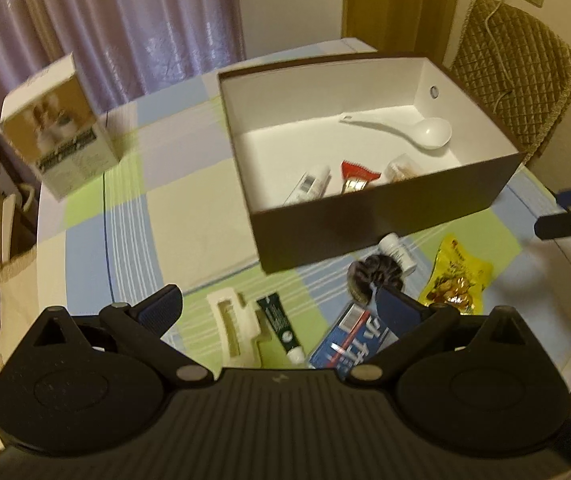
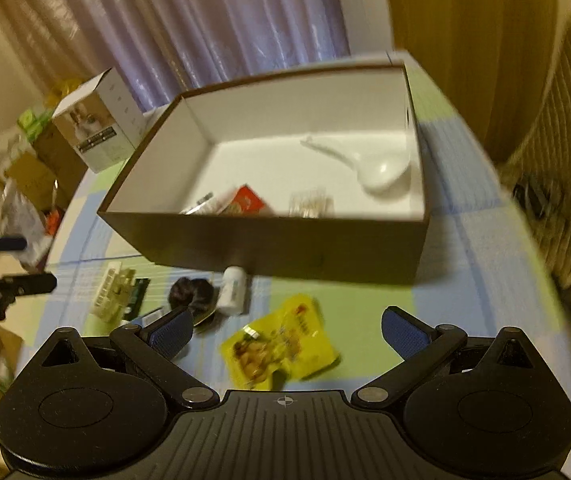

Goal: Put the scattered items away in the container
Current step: 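Withdraw both tools from the box toward the items on the table, then grasp the cream plastic clip with the left tool while the right tool reaches the yellow packet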

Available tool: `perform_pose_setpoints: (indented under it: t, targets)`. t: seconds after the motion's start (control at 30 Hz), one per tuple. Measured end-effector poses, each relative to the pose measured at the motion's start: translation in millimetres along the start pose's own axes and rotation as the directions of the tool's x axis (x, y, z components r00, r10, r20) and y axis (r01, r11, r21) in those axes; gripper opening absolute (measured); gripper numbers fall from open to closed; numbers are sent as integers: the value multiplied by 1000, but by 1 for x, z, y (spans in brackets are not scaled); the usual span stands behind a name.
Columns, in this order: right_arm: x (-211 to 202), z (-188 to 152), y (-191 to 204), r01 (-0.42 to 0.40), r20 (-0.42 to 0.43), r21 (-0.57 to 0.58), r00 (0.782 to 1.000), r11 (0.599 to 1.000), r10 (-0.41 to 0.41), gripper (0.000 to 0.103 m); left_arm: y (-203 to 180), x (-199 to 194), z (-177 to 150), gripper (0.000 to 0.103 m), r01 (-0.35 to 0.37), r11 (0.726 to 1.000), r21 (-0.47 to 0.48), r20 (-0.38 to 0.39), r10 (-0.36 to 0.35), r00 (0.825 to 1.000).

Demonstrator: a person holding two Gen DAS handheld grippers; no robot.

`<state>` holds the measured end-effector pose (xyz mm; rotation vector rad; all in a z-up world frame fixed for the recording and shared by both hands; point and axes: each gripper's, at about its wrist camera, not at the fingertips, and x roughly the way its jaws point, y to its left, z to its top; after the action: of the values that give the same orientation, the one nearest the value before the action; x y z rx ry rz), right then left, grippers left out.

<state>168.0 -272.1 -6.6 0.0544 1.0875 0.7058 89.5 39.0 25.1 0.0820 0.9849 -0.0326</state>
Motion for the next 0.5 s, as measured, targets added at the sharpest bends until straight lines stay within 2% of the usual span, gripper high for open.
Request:
perform_pose_setpoints:
  t: [0.1,0.2,0.33,0.5]
  targets:
    - [18,-18,-13,-43,-51,138,997,990,50,103,6,5,-11,102,5,1000,-30,-20,-5,1000]
    - [37,-33,-16,-21,-116,183,992,983,43,103,12,11,-23,102,0,999,-53,-49,-3,999]
    - [52,-38,-6,38,-119,111,993,993,-24,103,22,20,-36,102,-17,996,-85,-86,10,996]
    - [76,-31,9,135,-36,7,990,991,-135,103,33,24,-48,102,-32,992,-122,-102,19,995]
